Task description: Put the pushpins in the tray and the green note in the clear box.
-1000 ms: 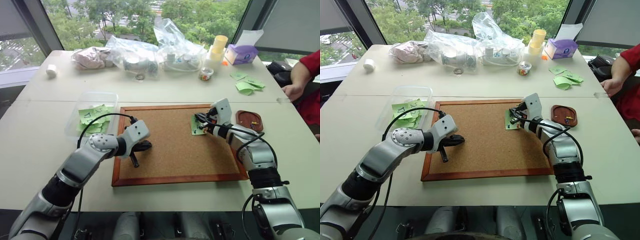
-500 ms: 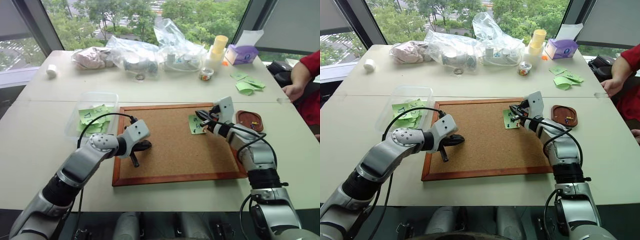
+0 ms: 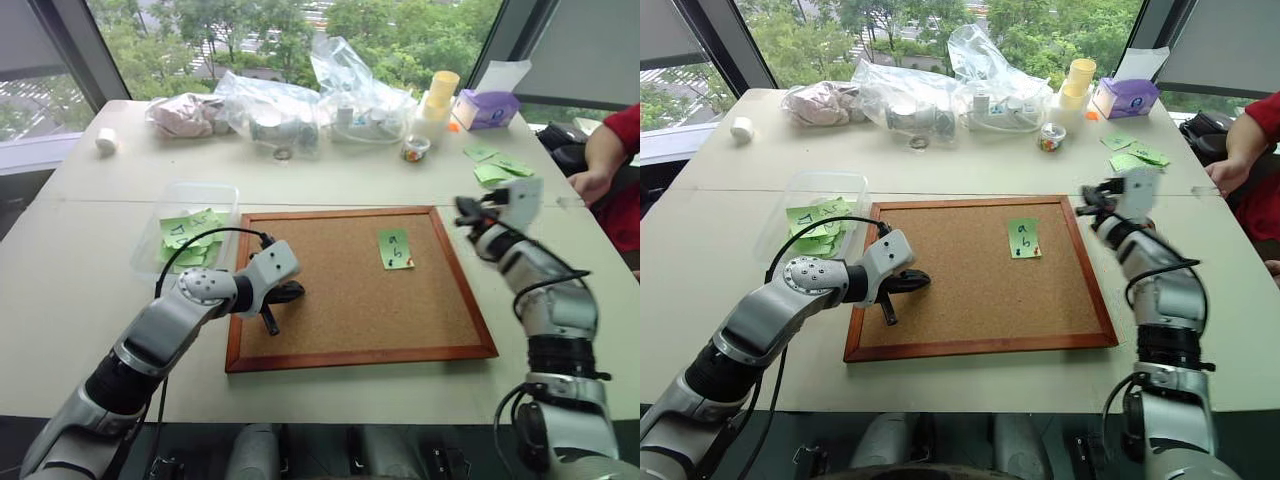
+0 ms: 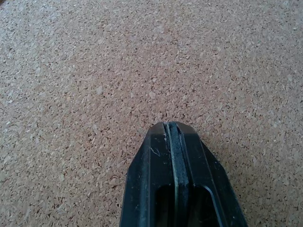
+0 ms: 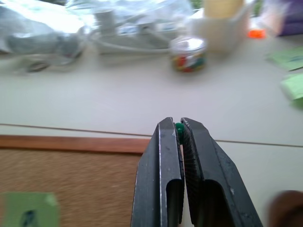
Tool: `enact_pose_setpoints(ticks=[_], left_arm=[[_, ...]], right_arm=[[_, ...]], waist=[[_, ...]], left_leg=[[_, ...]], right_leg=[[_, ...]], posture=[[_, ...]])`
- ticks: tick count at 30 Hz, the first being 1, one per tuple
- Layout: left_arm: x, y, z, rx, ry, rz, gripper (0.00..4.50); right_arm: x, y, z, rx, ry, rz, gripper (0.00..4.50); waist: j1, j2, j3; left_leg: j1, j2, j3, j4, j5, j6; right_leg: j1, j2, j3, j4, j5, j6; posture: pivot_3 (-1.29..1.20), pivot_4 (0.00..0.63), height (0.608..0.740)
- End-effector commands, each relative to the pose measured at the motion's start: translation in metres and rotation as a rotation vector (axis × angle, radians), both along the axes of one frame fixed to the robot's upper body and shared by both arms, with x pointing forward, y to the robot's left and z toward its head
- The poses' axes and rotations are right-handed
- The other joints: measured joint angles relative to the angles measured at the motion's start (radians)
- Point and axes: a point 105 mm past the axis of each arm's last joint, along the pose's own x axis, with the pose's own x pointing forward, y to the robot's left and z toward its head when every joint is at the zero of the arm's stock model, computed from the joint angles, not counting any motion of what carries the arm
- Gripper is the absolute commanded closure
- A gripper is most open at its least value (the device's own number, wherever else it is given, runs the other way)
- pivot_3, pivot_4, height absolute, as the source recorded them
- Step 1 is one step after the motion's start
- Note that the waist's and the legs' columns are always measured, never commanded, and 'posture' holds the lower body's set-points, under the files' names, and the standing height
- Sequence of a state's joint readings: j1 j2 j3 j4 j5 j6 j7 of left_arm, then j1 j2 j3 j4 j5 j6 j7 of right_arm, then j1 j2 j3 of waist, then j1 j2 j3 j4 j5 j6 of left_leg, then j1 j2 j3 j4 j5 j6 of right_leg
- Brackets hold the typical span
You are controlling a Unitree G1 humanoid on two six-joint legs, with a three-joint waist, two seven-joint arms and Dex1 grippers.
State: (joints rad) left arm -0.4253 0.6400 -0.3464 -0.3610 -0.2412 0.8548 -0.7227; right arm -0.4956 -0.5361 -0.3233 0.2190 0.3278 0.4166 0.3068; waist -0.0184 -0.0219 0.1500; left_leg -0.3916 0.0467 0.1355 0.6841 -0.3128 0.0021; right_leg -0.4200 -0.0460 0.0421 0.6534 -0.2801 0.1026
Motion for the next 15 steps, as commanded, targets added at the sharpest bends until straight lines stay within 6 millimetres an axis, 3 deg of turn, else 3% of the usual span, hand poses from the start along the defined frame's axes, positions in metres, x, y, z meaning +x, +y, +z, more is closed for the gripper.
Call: enact_pose_setpoints(ticks=[1, 5, 13, 15], left_arm=[[-0.003, 0.004, -0.015, 0.033, 0.048, 0.0, 4.5], [-0.001, 0.004, -0.015, 0.034, 0.041, -0.009, 4.5], [0.002, 0.005, -0.015, 0.049, 0.027, -0.012, 4.5], [0.002, 0.005, -0.015, 0.048, 0.027, -0.011, 4.5]], right_arm=[[-0.006, -0.025, -0.003, -0.056, 0.039, -0.093, 4.44], [-0.011, -0.037, -0.02, -0.063, 0.118, -0.132, 4.44], [-0.014, -0.037, -0.044, -0.066, 0.203, -0.129, 4.44], [-0.014, -0.039, -0.045, -0.066, 0.206, -0.133, 3.83]], waist=[[-0.002, 0.002, -0.001], [-0.001, 0.004, -0.002], [0.0, 0.005, -0.003], [0.0, 0.005, -0.003]], left_leg=[[0.0, 0.0, 0.0, 0.0, 0.0, 0.0], [0.001, 0.0, 0.0, 0.0, 0.0, 0.0], [0.001, 0.0, 0.0, 0.0, 0.0, 0.0], [0.001, 0.0, 0.0, 0.0, 0.0, 0.0]], right_leg=[[0.0, 0.0, 0.0, 0.0, 0.0, 0.0], [0.001, 0.0, 0.001, 0.0, 0.0, 0.0], [0.001, 0.0, 0.001, 0.0, 0.0, 0.0], [0.001, 0.0, 0.001, 0.0, 0.0, 0.0]], posture=[[0.0, 0.15, 0.735], [0.0, 0.15, 0.735], [0.0, 0.15, 0.735], [0.0, 0.15, 0.735]])
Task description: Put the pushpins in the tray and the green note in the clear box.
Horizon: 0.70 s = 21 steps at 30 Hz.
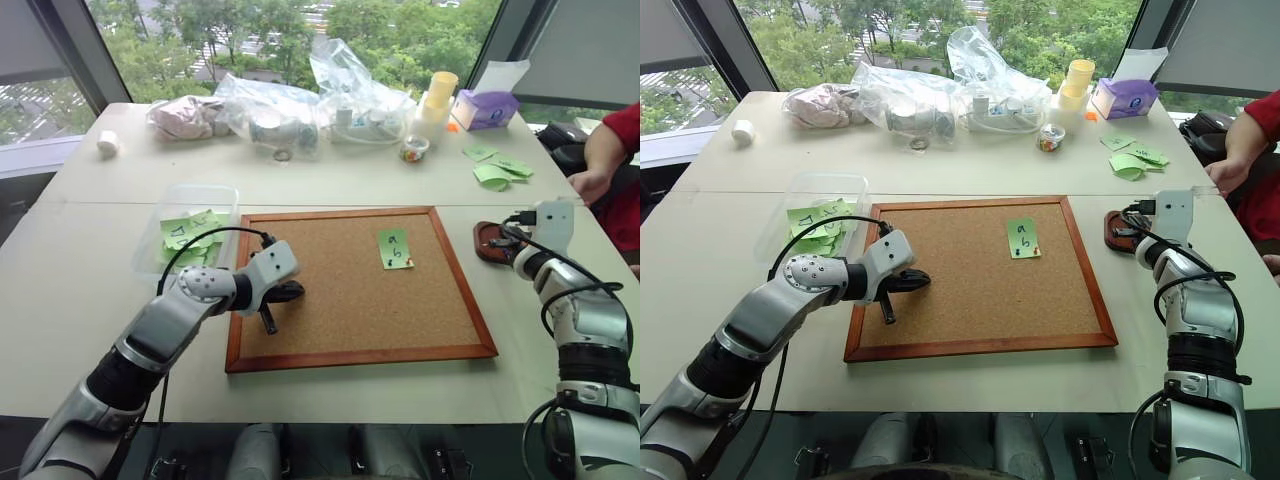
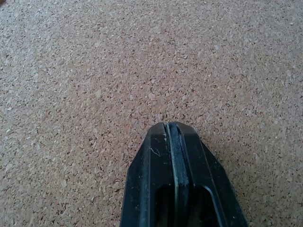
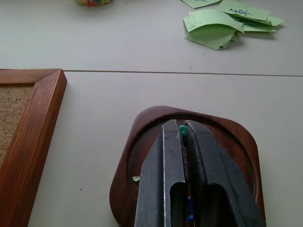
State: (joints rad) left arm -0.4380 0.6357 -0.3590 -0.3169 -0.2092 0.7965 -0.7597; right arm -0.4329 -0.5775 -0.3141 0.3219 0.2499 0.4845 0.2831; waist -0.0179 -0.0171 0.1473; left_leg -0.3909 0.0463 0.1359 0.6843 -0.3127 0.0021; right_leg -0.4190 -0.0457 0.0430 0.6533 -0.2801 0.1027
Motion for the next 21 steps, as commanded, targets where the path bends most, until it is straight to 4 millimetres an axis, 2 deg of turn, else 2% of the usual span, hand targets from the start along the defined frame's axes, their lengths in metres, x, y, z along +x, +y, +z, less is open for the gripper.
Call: enact_pose_setpoints(ticks=[1, 4, 8, 16, 18, 21], left_arm=[[-0.002, 0.006, -0.014, 0.04, 0.042, 0.022, 4.5], [-0.001, 0.007, -0.013, 0.042, 0.041, 0.028, 4.5], [-0.002, 0.007, -0.014, 0.045, 0.042, 0.031, 4.5], [-0.001, 0.007, -0.014, 0.042, 0.042, 0.035, 4.5], [-0.001, 0.007, -0.014, 0.041, 0.042, 0.035, 4.5], [-0.001, 0.006, -0.014, 0.043, 0.041, 0.032, 4.5]], right_arm=[[0.0, -0.007, 0.008, -0.019, -0.023, -0.014, 3.47], [0.0, -0.013, 0.009, -0.035, -0.02, -0.046, 2.02], [0.001, -0.012, 0.013, -0.04, -0.033, -0.04, 0.07], [0.001, -0.009, 0.02, 0.0, -0.069, -0.021, 0.07], [0.001, -0.01, 0.025, 0.074, -0.105, -0.032, 0.07], [0.0, -0.02, 0.043, 0.316, -0.212, -0.084, 0.07]], waist=[[0.0, 0.0, 0.0], [0.0, 0.0, 0.0], [0.0, 0.001, -0.001], [0.0, 0.002, -0.001], [0.0, 0.002, -0.001], [0.0, 0.003, -0.002]], left_leg=[[0.0, 0.0, 0.0, 0.0, 0.0, 0.0], [0.0, 0.0, 0.0, 0.0, 0.0, 0.0], [0.0, 0.0, 0.0, 0.0, 0.0, 0.0], [0.0, 0.0, 0.0, 0.0, 0.0, 0.0], [0.0, 0.0, 0.0, 0.0, 0.0, 0.0], [0.0, 0.0, 0.0, 0.0, 0.0, 0.0]], right_leg=[[0.0, 0.0, 0.0, 0.0, 0.0, 0.0], [0.0, 0.0, 0.0, 0.0, 0.0, 0.0], [0.0, 0.0, 0.0, 0.0, 0.0, 0.0], [0.0, 0.0, 0.0, 0.0, 0.0, 0.0], [0.0, 0.0, 0.0, 0.0, 0.0, 0.0], [0.0, 0.0, 0.0, 0.0, 0.0, 0.0]], posture=[[0.0, 0.15, 0.735], [0.0, 0.15, 0.735], [0.0, 0.15, 0.735], [0.0, 0.15, 0.735], [0.0, 0.15, 0.735], [0.0, 0.15, 0.735]])
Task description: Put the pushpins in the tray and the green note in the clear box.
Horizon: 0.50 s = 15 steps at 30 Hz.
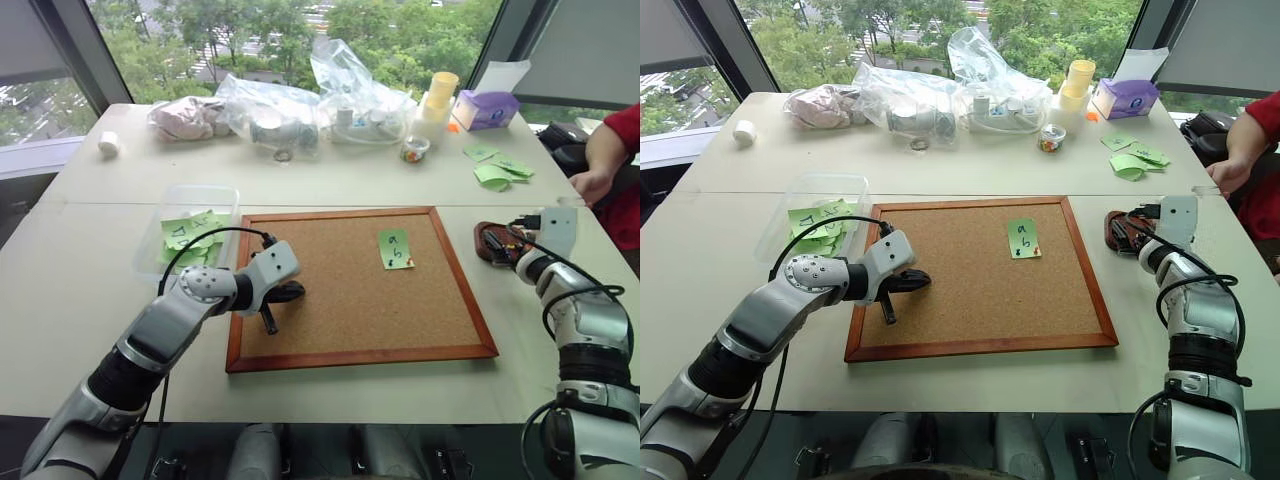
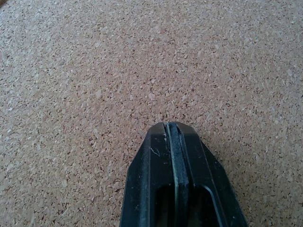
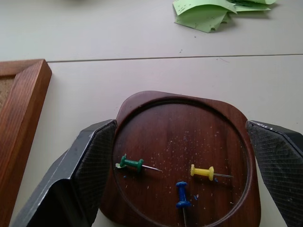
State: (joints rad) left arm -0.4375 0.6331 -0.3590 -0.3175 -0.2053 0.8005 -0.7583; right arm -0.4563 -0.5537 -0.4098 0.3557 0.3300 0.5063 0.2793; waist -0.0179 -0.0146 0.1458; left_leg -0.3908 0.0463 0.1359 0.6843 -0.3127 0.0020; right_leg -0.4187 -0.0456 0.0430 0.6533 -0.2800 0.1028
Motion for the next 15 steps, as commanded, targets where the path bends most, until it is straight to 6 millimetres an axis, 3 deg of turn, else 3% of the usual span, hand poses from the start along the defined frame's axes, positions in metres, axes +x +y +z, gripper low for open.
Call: enact_pose_setpoints(ticks=[1, 8, 11, 15], left_arm=[[-0.001, 0.006, -0.013, 0.041, 0.041, 0.028, 4.5], [-0.001, 0.006, -0.014, 0.042, 0.04, 0.024, 4.5], [-0.001, 0.007, -0.014, 0.044, 0.041, 0.023, 4.5], [-0.001, 0.009, -0.013, 0.047, 0.038, 0.023, 4.5]], right_arm=[[0.0, -0.013, 0.041, 0.197, -0.178, -0.057, 0.07], [-0.004, -0.011, 0.038, 0.099, -0.143, -0.027, 0.07], [-0.011, 0.035, 0.049, -0.052, -0.167, 0.25, 0.07], [-0.032, 0.095, 0.034, -0.163, -0.108, 0.563, 0.07]], waist=[[0.0, 0.0, 0.0], [0.0, 0.001, 0.0], [0.001, 0.003, -0.001], [0.001, 0.003, -0.001]], left_leg=[[0.0, 0.0, 0.0, 0.0, 0.0, 0.0], [0.0, 0.0, 0.0, 0.0, 0.0, 0.0], [0.0, 0.0, 0.0, 0.0, 0.0, 0.0], [0.0, 0.0, -0.001, 0.0, 0.0, 0.0]], right_leg=[[0.0, 0.0, 0.0, 0.0, 0.0, 0.0], [0.0, 0.0, 0.0, 0.0, 0.0, 0.0], [0.0, 0.0, 0.0, 0.0, 0.0, 0.0], [0.001, 0.001, 0.0, 0.0, 0.0, 0.0]], posture=[[0.0, 0.15, 0.735], [0.0, 0.15, 0.735], [0.0, 0.15, 0.735], [0.0, 0.15, 0.735]])
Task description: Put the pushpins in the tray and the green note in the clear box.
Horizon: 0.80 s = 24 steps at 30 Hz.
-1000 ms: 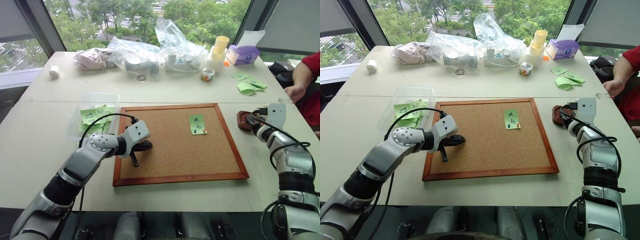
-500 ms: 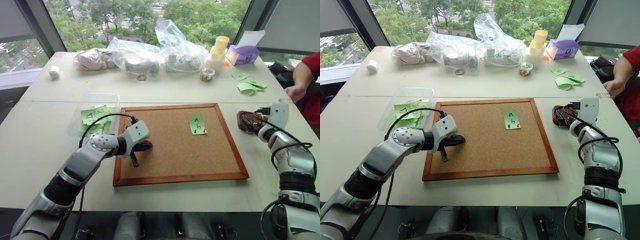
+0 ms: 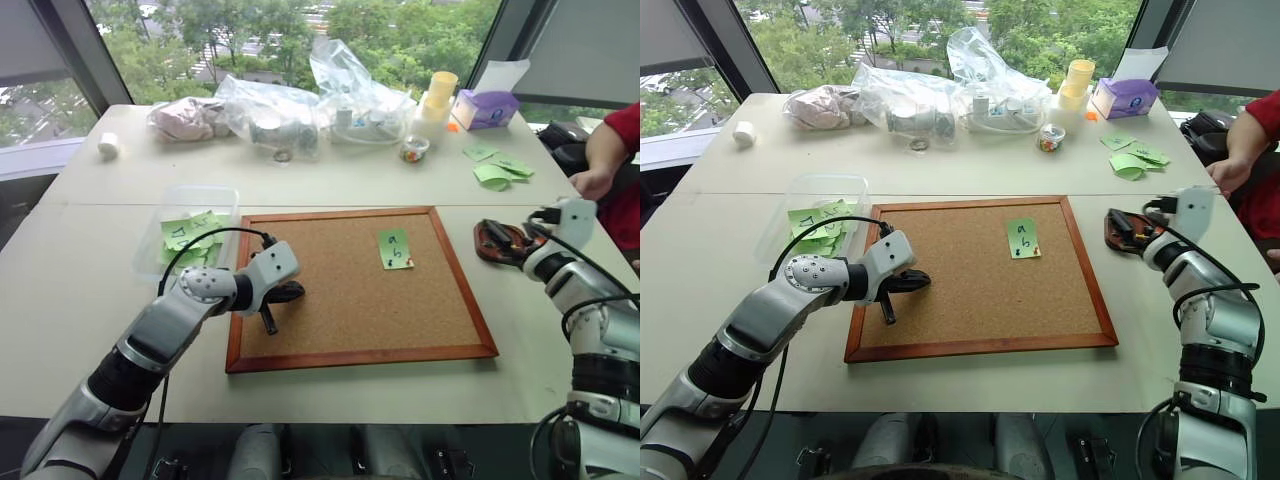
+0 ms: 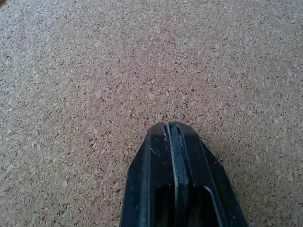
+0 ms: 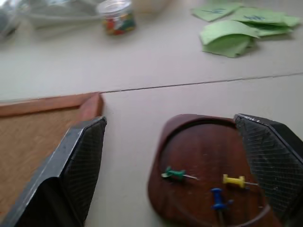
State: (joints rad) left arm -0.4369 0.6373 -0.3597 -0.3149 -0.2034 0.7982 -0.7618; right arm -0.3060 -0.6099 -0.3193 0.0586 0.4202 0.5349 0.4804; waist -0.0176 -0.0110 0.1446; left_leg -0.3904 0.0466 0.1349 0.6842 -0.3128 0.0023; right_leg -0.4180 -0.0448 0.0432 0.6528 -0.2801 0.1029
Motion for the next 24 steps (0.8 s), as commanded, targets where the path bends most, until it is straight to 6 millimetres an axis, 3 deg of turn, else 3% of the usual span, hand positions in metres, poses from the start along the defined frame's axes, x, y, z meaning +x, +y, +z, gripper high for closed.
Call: enact_pose_setpoints(ticks=[1, 3, 11, 19, 22, 24], left_arm=[[0.0, 0.008, -0.012, 0.044, 0.035, 0.023, 4.5], [0.001, 0.008, -0.012, 0.046, 0.031, 0.023, 4.5], [0.001, 0.007, -0.013, 0.046, 0.027, 0.016, 4.5], [0.001, 0.006, -0.014, 0.042, 0.027, 0.019, 4.5], [0.001, 0.006, -0.014, 0.042, 0.028, 0.021, 4.5], [0.0, 0.007, -0.014, 0.042, 0.028, 0.023, 4.5]], right_arm=[[-0.015, 0.053, 0.01, -0.06, -0.039, 0.26, 0.07], [-0.019, 0.065, 0.001, -0.064, -0.009, 0.309, 0.07], [-0.013, 0.078, -0.024, -0.09, 0.035, 0.314, 0.07], [-0.008, 0.084, -0.032, -0.083, 0.038, 0.321, 0.07], [-0.007, 0.085, -0.034, -0.08, 0.037, 0.322, 0.93], [-0.007, 0.087, -0.034, -0.074, 0.033, 0.328, 1.87]], waist=[[0.0, 0.0, 0.0], [0.0, 0.0, 0.0], [0.003, 0.0, 0.0], [0.003, 0.0, 0.0], [0.003, 0.0, 0.0], [0.003, 0.0, 0.0]], left_leg=[[0.0, 0.0, 0.0, 0.0, 0.0, 0.0], [0.0, 0.0, 0.0, 0.0, 0.0, 0.0], [0.0, 0.0, 0.0, 0.0, 0.0, 0.001], [0.0, 0.0, 0.0, 0.0, 0.0, 0.001], [0.0, 0.0, 0.0, 0.0, 0.0, 0.0], [0.0, 0.0, 0.0, 0.0, 0.0, 0.001]], right_leg=[[0.0, 0.0, 0.0, 0.0, 0.0, 0.0], [0.001, 0.0, 0.0, 0.0, 0.0, 0.0], [0.001, 0.0, 0.0, 0.0, 0.0, 0.0], [0.001, 0.0, 0.0, 0.0, 0.0, 0.0], [0.001, 0.0, 0.0, 0.0, 0.0, 0.0], [0.001, 0.0, 0.0, 0.0, 0.0, 0.0]], posture=[[0.0, 0.15, 0.735], [0.0, 0.15, 0.735], [0.0, 0.15, 0.735], [0.0, 0.15, 0.735], [0.0, 0.15, 0.735], [0.0, 0.15, 0.735]])
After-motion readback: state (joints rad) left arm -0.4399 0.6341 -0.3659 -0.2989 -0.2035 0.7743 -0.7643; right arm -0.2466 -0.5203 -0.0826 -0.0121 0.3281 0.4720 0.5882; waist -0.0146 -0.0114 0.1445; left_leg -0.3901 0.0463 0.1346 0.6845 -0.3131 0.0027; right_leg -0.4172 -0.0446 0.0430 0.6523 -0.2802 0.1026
